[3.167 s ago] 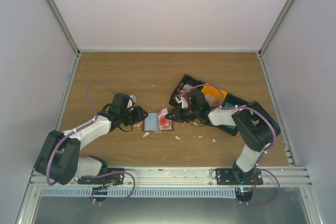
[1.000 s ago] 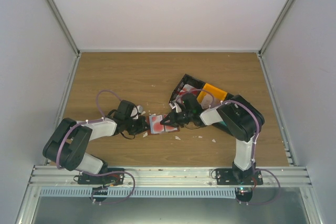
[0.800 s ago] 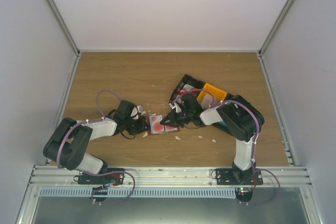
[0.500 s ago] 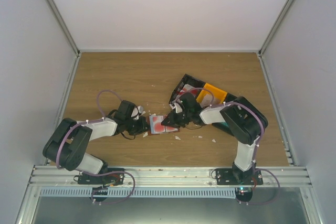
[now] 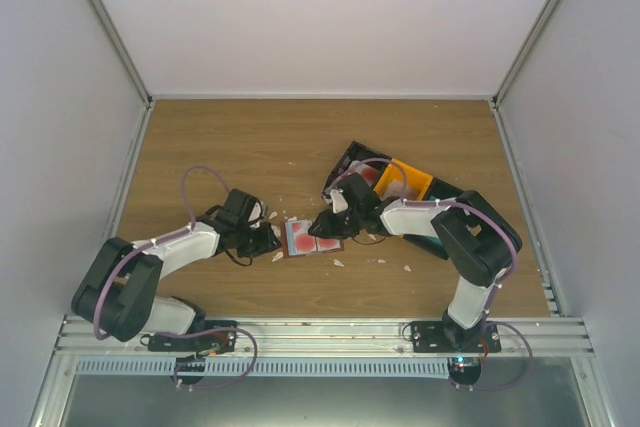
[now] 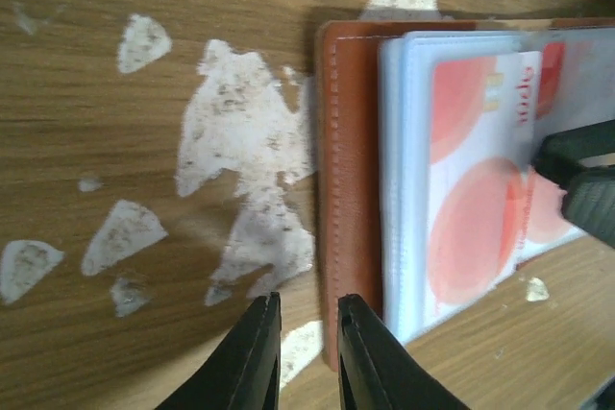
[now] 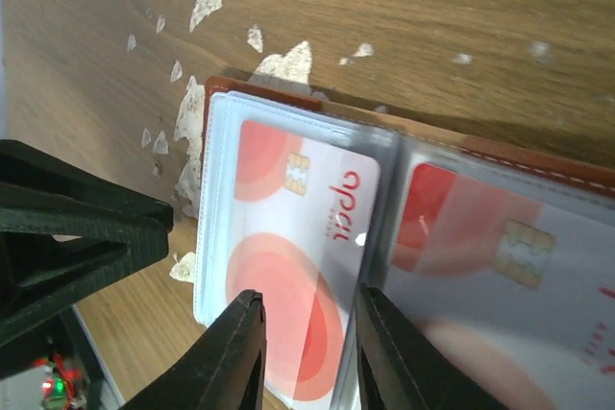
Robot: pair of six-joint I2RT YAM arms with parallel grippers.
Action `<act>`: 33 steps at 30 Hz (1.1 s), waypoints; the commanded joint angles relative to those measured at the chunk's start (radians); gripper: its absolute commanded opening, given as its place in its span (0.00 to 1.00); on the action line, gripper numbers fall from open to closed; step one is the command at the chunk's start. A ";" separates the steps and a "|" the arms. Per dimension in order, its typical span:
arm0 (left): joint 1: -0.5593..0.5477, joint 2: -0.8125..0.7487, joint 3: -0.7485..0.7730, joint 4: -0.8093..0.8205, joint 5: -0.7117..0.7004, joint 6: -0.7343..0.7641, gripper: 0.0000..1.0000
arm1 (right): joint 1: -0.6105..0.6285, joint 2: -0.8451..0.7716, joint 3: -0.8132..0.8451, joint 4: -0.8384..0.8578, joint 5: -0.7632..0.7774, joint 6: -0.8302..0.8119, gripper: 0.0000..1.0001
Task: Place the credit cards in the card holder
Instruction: Insert the credit card into the card holder.
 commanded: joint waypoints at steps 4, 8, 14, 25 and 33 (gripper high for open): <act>-0.003 -0.056 0.003 0.101 0.135 -0.004 0.14 | 0.056 0.035 0.069 -0.100 0.074 -0.065 0.15; -0.003 -0.028 -0.006 0.160 0.174 -0.018 0.11 | 0.059 0.050 0.075 -0.087 0.052 -0.066 0.01; -0.002 0.023 -0.014 0.239 0.215 -0.025 0.12 | 0.060 0.018 0.070 -0.080 0.078 -0.070 0.05; -0.003 0.087 -0.026 0.249 0.176 -0.027 0.12 | 0.060 -0.014 0.053 -0.126 0.175 -0.068 0.27; -0.002 0.094 -0.027 0.251 0.171 -0.027 0.17 | 0.063 0.031 0.069 -0.127 0.139 -0.082 0.05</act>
